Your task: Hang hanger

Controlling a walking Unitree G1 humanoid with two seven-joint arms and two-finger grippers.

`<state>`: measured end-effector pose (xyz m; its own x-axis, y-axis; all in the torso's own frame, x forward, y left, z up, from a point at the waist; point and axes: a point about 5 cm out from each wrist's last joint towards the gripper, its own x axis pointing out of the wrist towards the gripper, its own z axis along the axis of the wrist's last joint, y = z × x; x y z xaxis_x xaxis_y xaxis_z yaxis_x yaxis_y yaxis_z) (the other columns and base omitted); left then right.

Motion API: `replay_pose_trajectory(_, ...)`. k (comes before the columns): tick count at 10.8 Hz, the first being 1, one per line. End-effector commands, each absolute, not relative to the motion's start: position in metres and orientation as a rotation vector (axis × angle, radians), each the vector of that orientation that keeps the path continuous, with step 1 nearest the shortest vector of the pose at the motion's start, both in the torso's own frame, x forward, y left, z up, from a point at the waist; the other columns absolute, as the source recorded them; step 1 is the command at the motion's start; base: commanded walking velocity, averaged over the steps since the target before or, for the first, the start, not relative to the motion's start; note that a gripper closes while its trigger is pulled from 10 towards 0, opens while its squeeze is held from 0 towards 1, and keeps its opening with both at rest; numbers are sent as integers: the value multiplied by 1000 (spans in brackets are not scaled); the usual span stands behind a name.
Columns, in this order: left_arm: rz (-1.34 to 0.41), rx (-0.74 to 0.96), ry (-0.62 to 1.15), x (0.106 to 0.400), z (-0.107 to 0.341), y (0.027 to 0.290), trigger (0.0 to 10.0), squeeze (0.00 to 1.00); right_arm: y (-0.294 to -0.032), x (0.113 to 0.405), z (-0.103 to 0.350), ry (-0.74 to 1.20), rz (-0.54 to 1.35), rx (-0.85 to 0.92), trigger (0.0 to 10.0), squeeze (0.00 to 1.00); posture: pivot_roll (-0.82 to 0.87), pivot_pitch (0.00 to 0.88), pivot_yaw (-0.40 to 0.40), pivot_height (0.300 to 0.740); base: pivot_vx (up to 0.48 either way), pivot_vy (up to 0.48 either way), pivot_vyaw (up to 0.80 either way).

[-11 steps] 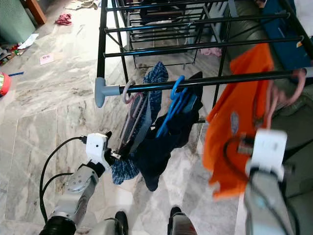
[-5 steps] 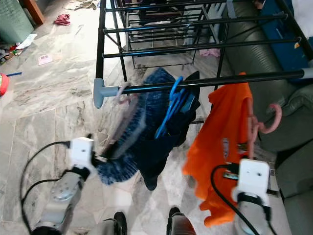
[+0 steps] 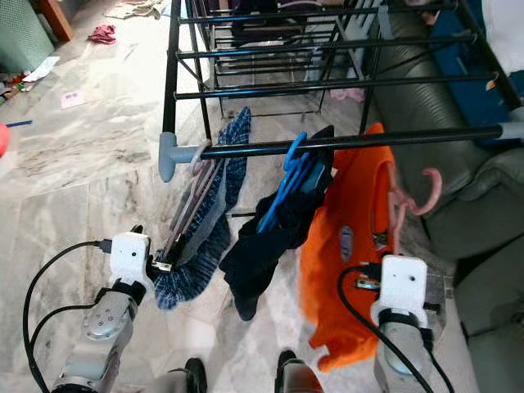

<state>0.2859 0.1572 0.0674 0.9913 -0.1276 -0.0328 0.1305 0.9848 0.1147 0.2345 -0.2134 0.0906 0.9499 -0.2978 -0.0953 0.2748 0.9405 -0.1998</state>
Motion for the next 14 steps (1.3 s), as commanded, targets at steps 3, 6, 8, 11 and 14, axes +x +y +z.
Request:
replay_pose_trajectory(3, -87, 130, 98, 282, 56, 167, 10000, 0, -210, 239, 91, 103, -285, -176, 10000, 0, -20, 200, 13, 740, -91, 0, 0)
replay_pose_trajectory(6, -94, 127, 108, 285, 56, 166, 10000, 0, -210, 240, 90, 97, -306, -166, 10000, 0, -34, 207, 27, 740, -268, 0, 0)
replay_pose_trajectory(8, -109, 125, 108, 287, 57, 162, 10000, 0, -211, 238, 89, 100, -315, -165, 10000, 0, -45, 209, 34, 740, -298, 0, 0)
replay_pose_trajectory(11, -121, 124, 108, 289, 57, 159, 10000, 0, -214, 236, 84, 133, -327, -138, 10000, 0, -50, 210, 37, 740, -298, 0, 0)
replay_pose_trajectory(14, -124, 118, 113, 289, 56, 159, 10000, 0, -210, 236, 78, 165, -309, -162, 10000, 0, -45, 213, 39, 740, -294, 0, 0)
